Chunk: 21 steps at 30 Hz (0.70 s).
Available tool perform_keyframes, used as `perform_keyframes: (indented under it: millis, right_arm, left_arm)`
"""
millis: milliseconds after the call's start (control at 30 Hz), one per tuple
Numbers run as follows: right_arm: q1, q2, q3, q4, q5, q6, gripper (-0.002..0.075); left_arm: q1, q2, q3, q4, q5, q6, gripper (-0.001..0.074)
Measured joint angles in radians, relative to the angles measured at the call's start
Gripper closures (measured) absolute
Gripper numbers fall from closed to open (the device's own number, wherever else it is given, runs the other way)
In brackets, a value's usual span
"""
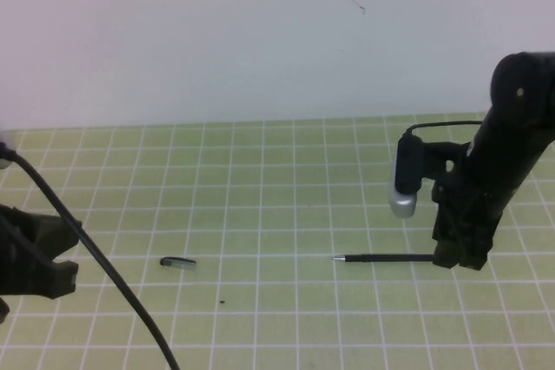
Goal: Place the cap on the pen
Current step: Put the cap on the pen
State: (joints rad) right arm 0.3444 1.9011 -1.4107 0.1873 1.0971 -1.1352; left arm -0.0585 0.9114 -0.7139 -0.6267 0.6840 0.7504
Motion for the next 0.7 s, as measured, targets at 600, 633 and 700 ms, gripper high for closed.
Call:
perform_keyframes:
  millis: [600, 633, 700]
  right_arm:
    - [0.031, 0.134, 0.0, -0.117, -0.141, -0.048, 0.0312]
    - [0.031, 0.134, -0.001, -0.118, -0.148, -0.046, 0.0312]
    - [0.031, 0.134, -0.001, -0.118, -0.152, -0.047, 0.0317]
  left_arm:
    - [0.0, 0.0, 0.002, -0.148, 0.018, 0.163, 0.0734]
    - [0.0, 0.0, 0.002, -0.148, 0.018, 0.163, 0.0734]
    - [0.0, 0.0, 0.002, -0.148, 0.008, 0.163, 0.0734]
